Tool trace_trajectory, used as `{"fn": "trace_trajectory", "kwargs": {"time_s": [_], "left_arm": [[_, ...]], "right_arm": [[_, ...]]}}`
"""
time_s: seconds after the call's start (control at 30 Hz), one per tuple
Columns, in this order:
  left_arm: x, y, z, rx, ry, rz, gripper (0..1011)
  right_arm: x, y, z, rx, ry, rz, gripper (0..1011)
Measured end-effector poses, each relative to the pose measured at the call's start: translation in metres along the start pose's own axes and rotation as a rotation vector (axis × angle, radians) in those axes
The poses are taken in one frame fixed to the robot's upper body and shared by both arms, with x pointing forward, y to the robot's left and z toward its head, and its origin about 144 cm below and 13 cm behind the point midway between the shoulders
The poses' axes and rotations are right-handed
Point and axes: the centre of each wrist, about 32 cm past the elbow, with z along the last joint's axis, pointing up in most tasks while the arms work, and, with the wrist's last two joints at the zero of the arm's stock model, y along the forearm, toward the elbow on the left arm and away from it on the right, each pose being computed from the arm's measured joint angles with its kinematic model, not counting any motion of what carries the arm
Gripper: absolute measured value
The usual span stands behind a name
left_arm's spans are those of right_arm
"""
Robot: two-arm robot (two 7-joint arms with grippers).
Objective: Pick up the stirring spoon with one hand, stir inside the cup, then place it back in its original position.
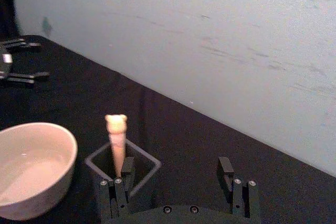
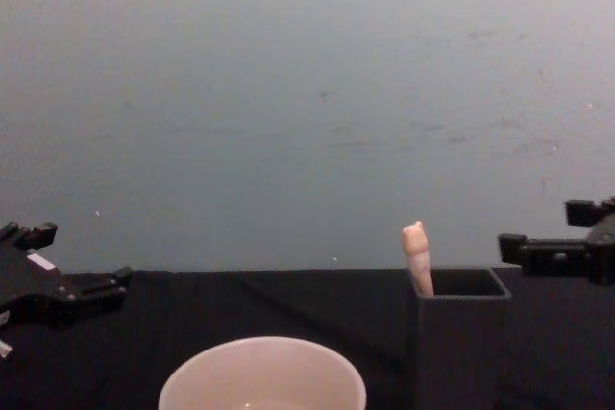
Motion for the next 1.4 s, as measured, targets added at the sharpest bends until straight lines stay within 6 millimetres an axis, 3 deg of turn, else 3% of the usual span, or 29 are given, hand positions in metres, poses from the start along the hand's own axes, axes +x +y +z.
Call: {"fn": "trace_trajectory", "kwargs": {"time_s": [0.77, 1.0, 1.4], "left_arm": [[0.000, 0.000, 0.000, 0.000, 0.000, 0.000, 1001], [0.000, 0.000, 0.000, 0.000, 0.000, 0.000, 1001], [0.000, 0.000, 0.000, 0.000, 0.000, 0.000, 1001]], "right_arm": [[-0.037, 0.049, 0.026, -0.077, -0.002, 0.058, 1000], [-0.043, 0.065, 0.029, -0.115, 0.025, 0.031, 1002], [-0.045, 0.073, 0.032, -0.133, 0.048, 0.039, 1002]]}}
